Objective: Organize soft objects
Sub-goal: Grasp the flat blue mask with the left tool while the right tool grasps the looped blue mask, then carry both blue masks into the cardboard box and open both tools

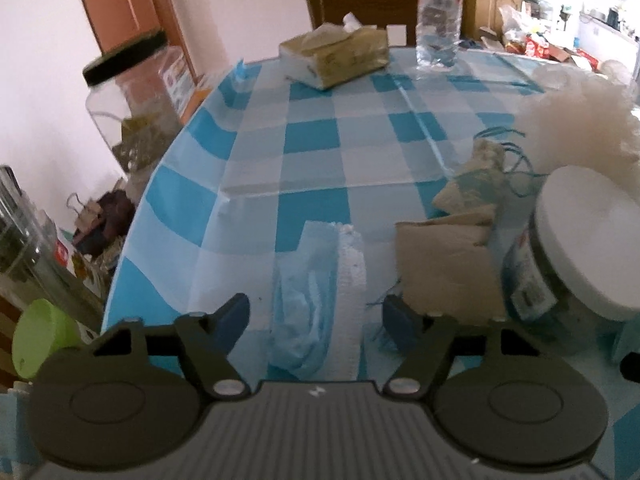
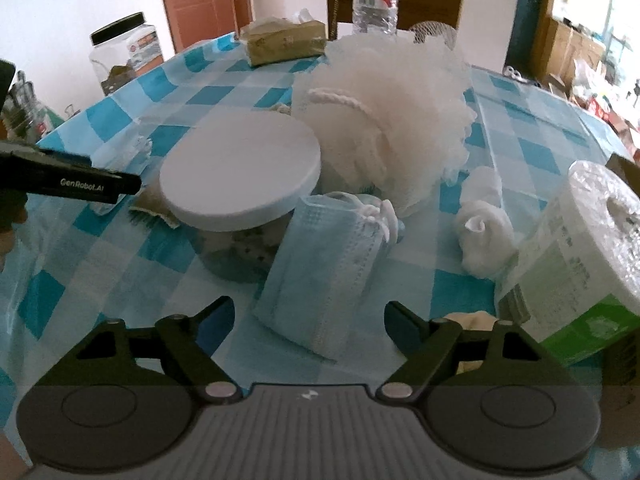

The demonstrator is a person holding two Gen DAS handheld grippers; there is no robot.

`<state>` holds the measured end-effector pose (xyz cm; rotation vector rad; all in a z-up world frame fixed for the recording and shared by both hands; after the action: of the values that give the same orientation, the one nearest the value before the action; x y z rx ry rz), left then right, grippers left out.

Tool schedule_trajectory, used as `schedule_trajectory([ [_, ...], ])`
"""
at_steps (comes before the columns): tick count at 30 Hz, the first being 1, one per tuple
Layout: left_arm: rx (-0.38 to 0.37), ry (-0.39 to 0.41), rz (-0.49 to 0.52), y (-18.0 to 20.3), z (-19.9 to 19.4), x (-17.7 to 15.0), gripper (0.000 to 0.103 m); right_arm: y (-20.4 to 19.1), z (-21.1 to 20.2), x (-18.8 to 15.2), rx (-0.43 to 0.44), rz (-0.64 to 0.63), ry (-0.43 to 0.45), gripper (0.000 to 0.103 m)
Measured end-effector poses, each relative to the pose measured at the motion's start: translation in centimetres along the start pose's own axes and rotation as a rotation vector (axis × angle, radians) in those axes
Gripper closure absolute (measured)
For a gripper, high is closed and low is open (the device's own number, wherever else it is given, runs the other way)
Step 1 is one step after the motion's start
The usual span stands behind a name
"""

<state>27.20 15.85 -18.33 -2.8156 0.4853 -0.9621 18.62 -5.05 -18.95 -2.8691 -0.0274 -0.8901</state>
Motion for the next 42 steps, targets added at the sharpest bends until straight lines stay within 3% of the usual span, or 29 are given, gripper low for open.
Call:
schedule_trajectory([
  [6, -0.009, -0.007, -0.019, -0.3, 0.5, -0.1, 0.037, -0.2, 0.6, 0.8, 0.001, 0.050, 0.008, 0.022],
  [11, -0.010, -0.006, -0.013, -0.3, 0.6, 0.1, 0.038, -0.2, 0.8, 1.2, -0.024, 0.060, 0.006, 0.035],
  [16, -0.025, -0.009, -0.016, -0.2, 0.6, 0.4, 0.053, 0.3, 0.8, 1.4, -0.045, 0.078, -0.004, 0.049],
  [18, -0.020, -0.018, -0.004, -0.1, 0.5, 0.6, 0.064, 0.3, 0.8, 1.4, -0.050, 0.069, -0.008, 0.055],
  [23, -0.034, -0.019, 0.001, -0.2, 0.3, 0.8, 0.073, 0.3, 0.2, 1.6, -0.053, 0.053, -0.010, 0.064],
  [42, -0.122, 0.007, 0.068, 0.3, -4.8, 2.6, 0.078, 1.1, -3.4, 2.9, -0.038, 0.005, 0.023, 0.070],
])
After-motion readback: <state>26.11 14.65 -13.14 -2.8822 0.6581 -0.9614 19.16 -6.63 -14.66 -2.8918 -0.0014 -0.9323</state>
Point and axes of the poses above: each gripper's, at about its wrist camera, not at the fingertips, and z roughly the way its jaws point, y to its right, x to its top, the point moved 8 cm from there along z, roughly the way its jaws point, and after that the axes turned 8 degrees about z, right-handed, at the moved point
